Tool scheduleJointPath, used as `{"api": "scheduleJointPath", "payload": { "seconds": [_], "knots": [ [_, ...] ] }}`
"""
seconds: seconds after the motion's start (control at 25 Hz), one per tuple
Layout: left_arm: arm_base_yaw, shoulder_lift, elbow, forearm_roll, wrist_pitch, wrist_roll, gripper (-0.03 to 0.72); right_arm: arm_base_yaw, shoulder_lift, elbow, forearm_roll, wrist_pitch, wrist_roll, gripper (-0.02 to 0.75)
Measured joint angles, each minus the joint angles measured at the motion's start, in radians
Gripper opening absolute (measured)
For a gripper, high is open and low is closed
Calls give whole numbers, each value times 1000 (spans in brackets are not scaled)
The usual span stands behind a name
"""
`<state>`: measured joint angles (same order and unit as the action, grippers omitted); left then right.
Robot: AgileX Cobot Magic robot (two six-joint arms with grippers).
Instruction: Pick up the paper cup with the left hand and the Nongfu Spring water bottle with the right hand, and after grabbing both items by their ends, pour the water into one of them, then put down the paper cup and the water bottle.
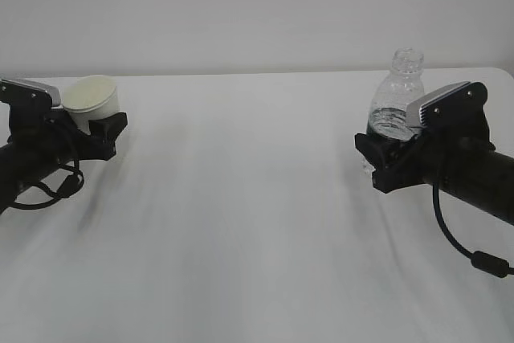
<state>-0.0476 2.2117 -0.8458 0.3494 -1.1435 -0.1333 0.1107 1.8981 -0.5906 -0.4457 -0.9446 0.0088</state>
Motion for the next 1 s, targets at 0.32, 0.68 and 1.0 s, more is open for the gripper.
{"api": "scheduleJointPath", "payload": {
  "seconds": [0.32, 0.68, 1.0],
  "knots": [
    [0, -60, 29, 161, -2, -66, 504, 0, 0, 0, 0, 0, 0, 460],
    [0, -60, 29, 396, -2, -162, 505, 0, 0, 0, 0, 0, 0, 460],
    [0, -62, 29, 605, -2, -231, 504, 0, 0, 0, -2, 1, 0, 460]
  ]
}}
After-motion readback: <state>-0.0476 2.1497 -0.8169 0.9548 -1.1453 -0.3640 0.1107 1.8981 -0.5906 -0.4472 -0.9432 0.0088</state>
